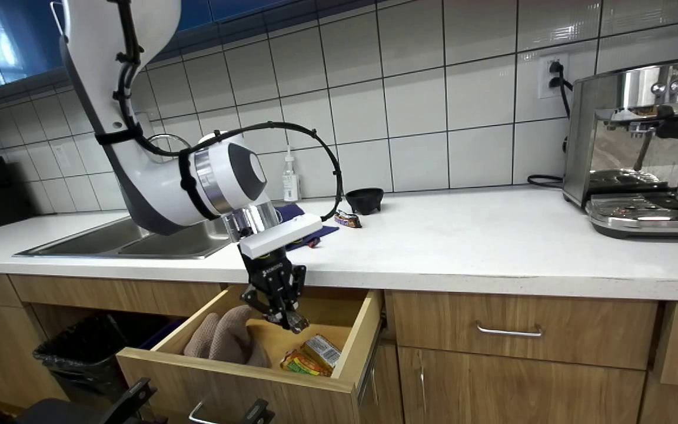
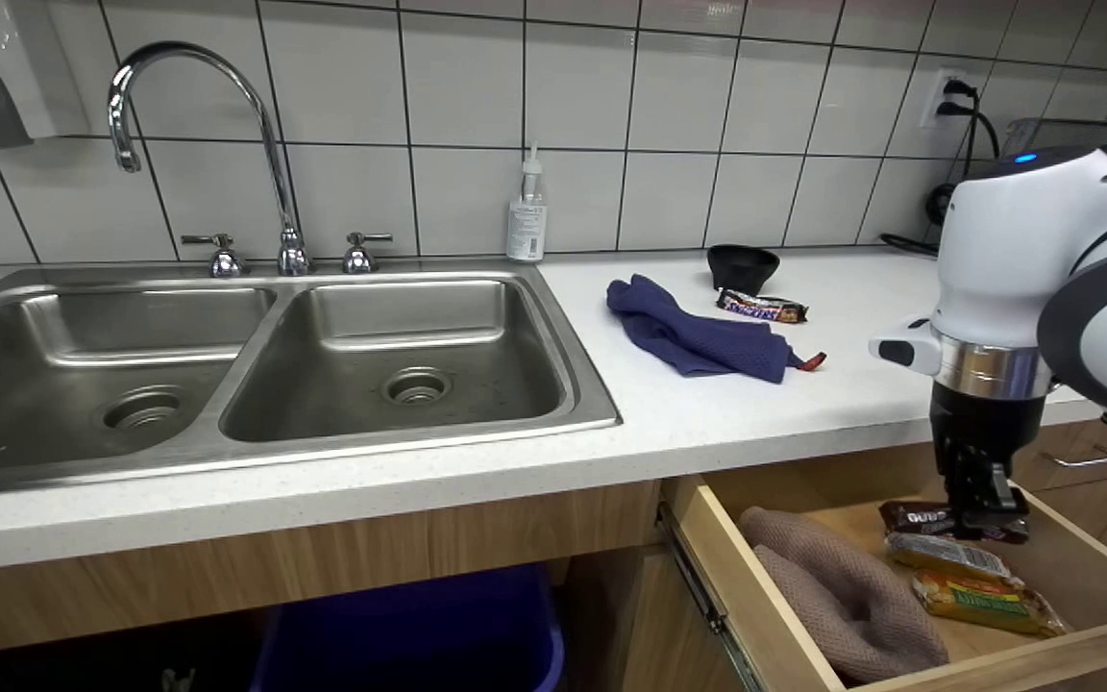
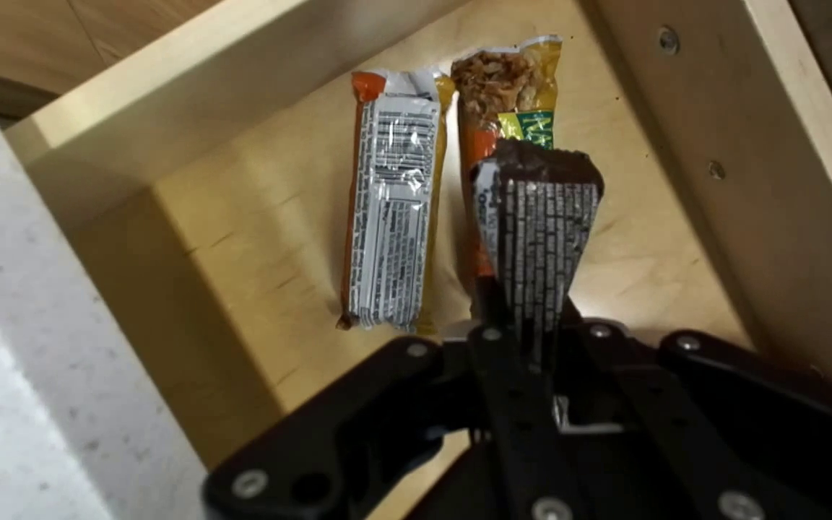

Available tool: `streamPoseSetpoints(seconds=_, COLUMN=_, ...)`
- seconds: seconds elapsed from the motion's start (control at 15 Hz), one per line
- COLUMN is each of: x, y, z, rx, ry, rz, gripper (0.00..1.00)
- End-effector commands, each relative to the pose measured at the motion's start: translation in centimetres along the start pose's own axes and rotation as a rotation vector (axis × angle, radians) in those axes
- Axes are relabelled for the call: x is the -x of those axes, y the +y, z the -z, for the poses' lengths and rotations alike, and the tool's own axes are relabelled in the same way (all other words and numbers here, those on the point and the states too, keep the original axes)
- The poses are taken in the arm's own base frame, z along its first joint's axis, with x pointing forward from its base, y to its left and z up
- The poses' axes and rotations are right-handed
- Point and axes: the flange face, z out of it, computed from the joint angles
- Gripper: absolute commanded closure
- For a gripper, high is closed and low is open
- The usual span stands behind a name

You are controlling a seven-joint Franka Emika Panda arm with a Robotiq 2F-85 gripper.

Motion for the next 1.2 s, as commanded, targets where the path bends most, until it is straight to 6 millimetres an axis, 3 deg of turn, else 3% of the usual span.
streamPoseSetpoints(seconds=0.0, x=0.4, y=0.7, z=-0.9, rx=0.008, ry=-0.003, rz=-0.044, gripper=0.96)
streamPoseSetpoints(seconds=0.13, x=0.6, y=0.8, z=-1.2, rx=0.002, ry=-0.005, rz=-0.058, gripper=0.96)
streamPoseSetpoints(seconds=0.2, x=0.6, y=0.9, z=-1.2, rx=-0.001, ry=-0.007, rz=-0.063, gripper=0.86)
streamPoseSetpoints(seconds=0.27, x=0.6, y=0.9, z=-1.2, rx=-0.003, ry=-0.004, rz=-0.064, gripper=0.6)
streamPoseSetpoints(seconds=0.4, x=0.6, y=1.1, z=-0.9, rx=0.001, ry=0.001, rz=-0.065, gripper=0.52)
streamPoseSetpoints(seconds=0.87, x=0.6, y=0.7, z=0.8, rx=-0.002, ry=0.039, rz=-0.049, gripper=0.01)
streamPoseSetpoints(seconds=1.13, x=0.2, y=0.8, z=2.5, rx=0.007, ry=0.075, rz=-0.056, gripper=0.0)
